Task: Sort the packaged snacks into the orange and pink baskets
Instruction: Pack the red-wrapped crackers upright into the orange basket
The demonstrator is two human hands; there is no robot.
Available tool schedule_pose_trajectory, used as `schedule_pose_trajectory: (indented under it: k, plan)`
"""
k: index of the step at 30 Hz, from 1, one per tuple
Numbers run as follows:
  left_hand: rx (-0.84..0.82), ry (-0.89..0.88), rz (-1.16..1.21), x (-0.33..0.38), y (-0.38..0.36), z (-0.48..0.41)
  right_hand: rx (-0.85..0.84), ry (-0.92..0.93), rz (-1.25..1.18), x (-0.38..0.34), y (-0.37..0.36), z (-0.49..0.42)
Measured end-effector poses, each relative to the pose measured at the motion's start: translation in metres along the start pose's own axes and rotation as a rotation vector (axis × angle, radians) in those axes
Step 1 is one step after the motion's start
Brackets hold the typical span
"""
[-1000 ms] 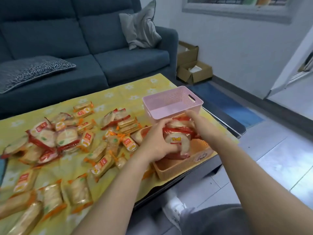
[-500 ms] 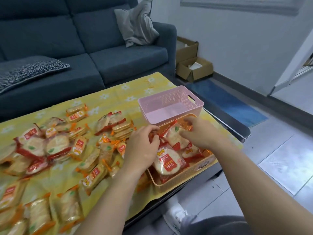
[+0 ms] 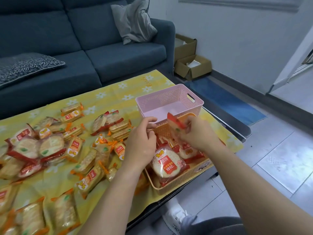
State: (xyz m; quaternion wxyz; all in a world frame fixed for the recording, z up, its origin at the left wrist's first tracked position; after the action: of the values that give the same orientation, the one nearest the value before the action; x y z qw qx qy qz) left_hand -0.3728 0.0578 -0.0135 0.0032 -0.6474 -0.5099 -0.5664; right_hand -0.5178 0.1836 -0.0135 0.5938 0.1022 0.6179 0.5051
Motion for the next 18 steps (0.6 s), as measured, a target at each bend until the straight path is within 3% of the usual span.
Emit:
schedule_pose_trajectory:
  k: [3,6,11,15,18]
  plan:
    - [-0.119,-0.070,-0.052,0.007,-0.014,-0.002,-0.108,0.031,0.193,-0.003,-0.032,0.000]
    - [-0.318,-0.085,-0.270,0.009,-0.034,0.000,-0.268,0.069,0.289,0.002,-0.047,-0.002]
    - [-0.386,-0.067,-0.423,0.007,-0.040,0.002,0.066,0.023,0.365,0.020,0.000,-0.026]
    - [-0.381,-0.055,-0.418,0.008,-0.040,0.002,0.012,0.087,0.647,0.027,-0.028,-0.021]
    - [-0.367,-0.032,-0.392,0.008,-0.038,0.003,0.017,0.055,0.658,0.028,-0.026,-0.025]
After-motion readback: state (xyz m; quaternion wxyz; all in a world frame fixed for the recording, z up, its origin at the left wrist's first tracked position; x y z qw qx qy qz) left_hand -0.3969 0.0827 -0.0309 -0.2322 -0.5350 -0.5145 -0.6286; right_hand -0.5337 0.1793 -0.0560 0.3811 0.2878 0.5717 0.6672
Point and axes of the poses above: each hand's wrist, its own z-axis away from the middle knuckle, its own y-axis out of the back of the hand, x = y × z, the point moved 10 cm from there along -z, towards the middle knuckle, and after that the axes turned 14 degrees about -y, right-handed, at the moved point
